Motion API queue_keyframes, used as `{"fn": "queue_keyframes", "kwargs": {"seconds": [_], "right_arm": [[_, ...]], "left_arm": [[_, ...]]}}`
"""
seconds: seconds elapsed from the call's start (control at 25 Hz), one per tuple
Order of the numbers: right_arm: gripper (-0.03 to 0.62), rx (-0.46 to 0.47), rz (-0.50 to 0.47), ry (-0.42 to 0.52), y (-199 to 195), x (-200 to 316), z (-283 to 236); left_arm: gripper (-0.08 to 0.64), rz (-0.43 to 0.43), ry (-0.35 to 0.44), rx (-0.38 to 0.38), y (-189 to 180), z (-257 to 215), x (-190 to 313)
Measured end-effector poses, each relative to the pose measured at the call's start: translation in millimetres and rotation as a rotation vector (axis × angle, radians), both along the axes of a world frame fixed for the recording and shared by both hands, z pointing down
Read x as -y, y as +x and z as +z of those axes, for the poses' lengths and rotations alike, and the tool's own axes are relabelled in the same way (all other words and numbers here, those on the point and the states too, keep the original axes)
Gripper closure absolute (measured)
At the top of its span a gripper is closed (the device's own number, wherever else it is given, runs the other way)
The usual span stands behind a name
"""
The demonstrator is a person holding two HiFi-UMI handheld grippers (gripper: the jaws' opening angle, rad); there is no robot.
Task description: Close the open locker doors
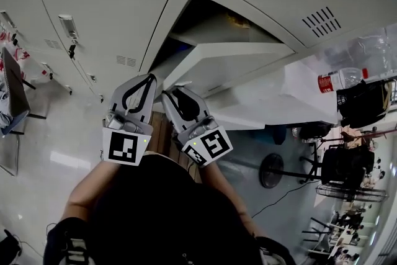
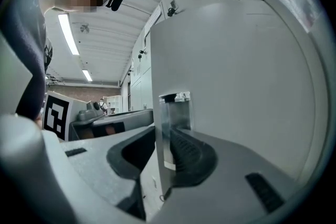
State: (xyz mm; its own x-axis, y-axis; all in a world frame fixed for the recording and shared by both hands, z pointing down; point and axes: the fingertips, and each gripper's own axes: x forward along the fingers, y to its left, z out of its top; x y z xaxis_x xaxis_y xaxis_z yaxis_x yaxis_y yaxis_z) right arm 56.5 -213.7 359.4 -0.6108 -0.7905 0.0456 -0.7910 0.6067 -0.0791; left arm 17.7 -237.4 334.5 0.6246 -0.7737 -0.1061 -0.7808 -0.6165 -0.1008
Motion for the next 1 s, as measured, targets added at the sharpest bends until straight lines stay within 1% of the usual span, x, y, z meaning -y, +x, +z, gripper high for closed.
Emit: {"fn": "queue_keyframes", "kwargs": {"seconds": [0.32, 1.0], "right_arm": [[0.509, 0.003, 0.022, -0.009, -5, 22, 1], [0.537, -0.036, 0.088, 0.020, -4, 56, 2]], "left_arm": [[0.557, -0.006, -0.013, -0.004, -4, 7, 18], [0.557, -0.006, -0.041, -0.024, 0, 14, 49]]}}
